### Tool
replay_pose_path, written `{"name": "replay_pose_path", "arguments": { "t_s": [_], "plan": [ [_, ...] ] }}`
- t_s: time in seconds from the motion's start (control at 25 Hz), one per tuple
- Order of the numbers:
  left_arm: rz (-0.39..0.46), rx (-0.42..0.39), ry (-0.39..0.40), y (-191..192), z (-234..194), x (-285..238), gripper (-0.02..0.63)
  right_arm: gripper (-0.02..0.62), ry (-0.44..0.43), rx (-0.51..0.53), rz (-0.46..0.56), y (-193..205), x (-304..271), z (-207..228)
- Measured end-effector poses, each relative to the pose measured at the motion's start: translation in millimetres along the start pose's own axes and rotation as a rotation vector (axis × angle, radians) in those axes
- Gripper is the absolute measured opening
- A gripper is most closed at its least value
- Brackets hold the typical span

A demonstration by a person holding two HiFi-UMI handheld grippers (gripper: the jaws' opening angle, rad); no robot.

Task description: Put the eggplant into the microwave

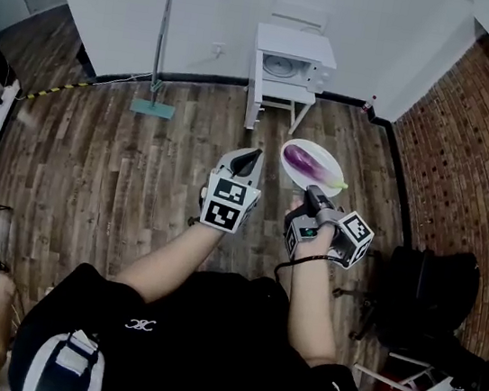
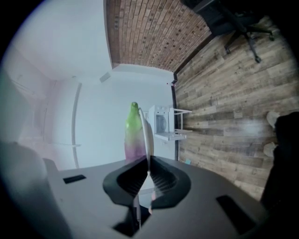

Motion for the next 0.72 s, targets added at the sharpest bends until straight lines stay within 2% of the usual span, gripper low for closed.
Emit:
{"name": "replay_pose_path", "arguments": {
  "t_s": [0.4, 0.72],
  "plan": [
    [-0.016, 0.027, 0.023, 2.7, -4.2, -27.2, -0.003, 0.026, 0.007, 0.007, 0.008, -13.8, -20.6, -0.8],
    [-0.022, 0.034, 0.026, -6.7, 9.0, -87.6, -0.003, 0.026, -0.011, -0.005, -0.01, -67.7, -62.8, 0.1]
  ]
}}
Point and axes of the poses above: the fingertips, and each gripper's own axes: x backward along the fingers, z to its right, y out of its underside, the point moved 5 cm from there along x, backward along the fingers, and after that the axes turned 5 degrees about -y, right-handed, at the moved point
